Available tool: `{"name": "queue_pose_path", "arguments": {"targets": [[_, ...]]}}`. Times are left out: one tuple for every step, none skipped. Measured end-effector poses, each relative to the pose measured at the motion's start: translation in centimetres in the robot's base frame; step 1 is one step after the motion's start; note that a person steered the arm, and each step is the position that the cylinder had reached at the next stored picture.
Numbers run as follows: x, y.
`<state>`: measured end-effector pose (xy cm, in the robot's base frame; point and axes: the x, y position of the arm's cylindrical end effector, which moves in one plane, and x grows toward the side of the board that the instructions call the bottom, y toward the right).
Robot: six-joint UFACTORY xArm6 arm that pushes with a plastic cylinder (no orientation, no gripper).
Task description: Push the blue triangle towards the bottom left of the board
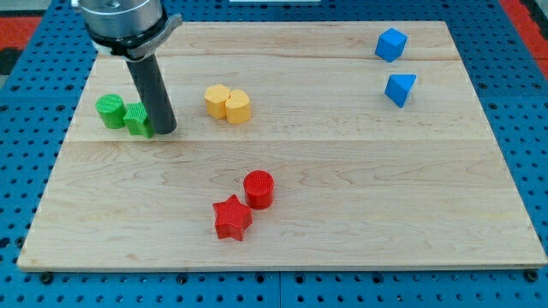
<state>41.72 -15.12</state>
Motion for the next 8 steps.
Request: {"name": "queue_pose_path", "arguments": {"targets": [[-0.7, -2.6], [-0.7, -4.5], [0.5, -0.1], [3.2, 0.6], [3.3, 0.6], [3.4, 0.6], [5.9, 4.9], [5.7, 11.3]]}}
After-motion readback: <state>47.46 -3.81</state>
